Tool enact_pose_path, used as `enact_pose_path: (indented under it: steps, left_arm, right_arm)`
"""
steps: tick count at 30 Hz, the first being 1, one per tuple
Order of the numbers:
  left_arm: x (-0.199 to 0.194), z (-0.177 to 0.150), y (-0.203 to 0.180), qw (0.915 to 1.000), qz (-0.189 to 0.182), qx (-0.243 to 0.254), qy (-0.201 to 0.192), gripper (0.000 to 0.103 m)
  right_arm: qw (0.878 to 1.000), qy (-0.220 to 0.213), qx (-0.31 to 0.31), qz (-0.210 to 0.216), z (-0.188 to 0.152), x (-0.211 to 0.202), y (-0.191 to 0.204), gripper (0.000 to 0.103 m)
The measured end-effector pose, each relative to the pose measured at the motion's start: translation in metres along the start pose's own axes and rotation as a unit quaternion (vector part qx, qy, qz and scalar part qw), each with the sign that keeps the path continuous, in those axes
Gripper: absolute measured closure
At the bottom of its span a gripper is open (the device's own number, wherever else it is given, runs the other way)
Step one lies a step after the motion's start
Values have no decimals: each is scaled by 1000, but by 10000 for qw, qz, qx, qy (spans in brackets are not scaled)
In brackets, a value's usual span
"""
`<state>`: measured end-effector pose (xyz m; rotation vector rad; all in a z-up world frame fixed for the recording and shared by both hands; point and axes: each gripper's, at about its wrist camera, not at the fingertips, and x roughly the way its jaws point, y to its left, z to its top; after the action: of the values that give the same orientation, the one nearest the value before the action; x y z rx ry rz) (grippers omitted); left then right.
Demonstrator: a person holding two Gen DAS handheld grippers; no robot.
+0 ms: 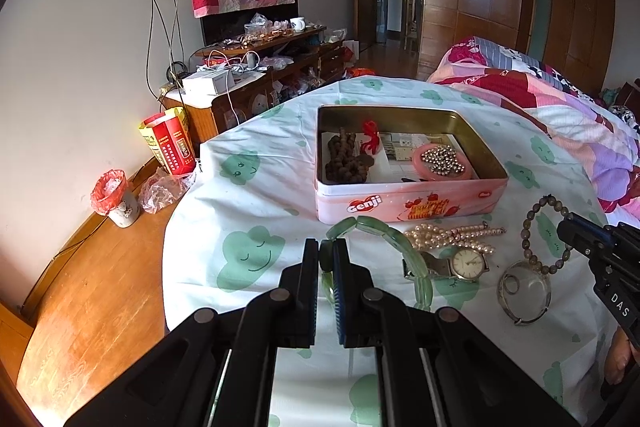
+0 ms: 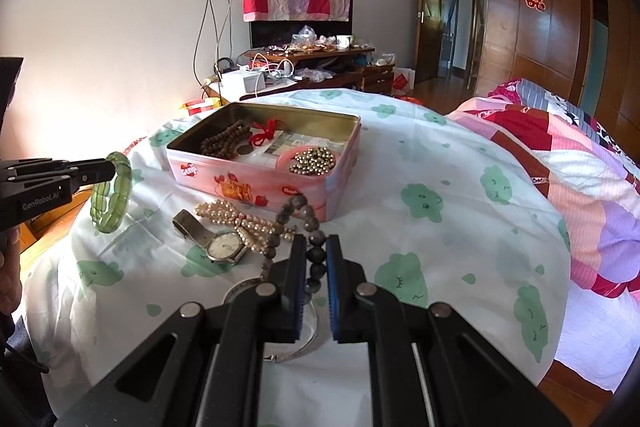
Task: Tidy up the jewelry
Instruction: 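Lift the jade bangle and dark bead bracelet and carry both over the tin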
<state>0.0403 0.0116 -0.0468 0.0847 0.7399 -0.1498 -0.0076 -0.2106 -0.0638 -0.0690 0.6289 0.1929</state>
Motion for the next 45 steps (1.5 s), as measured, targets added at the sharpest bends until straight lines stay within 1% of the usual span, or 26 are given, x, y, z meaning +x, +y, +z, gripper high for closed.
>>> enact_pose_path:
  steps: [20, 28, 39, 45]
  left_arm:
    - [-3, 21, -9, 9996, 9, 268, -94, 97]
    - [-2, 36, -13, 9990, 68, 420, -149, 97]
    - [5, 57, -16, 9988, 26, 461, -135, 97]
    - [13, 68, -16, 9982, 100, 583, -127, 97]
  right_arm:
    - [10000, -41, -68, 14, 8, 2, 3, 91]
    - [9998, -124, -157, 49, 26, 6, 3, 91]
    - [9994, -184, -268, 85, 43, 10, 4, 91]
    - [9989, -236, -395, 89, 57, 14, 9, 91]
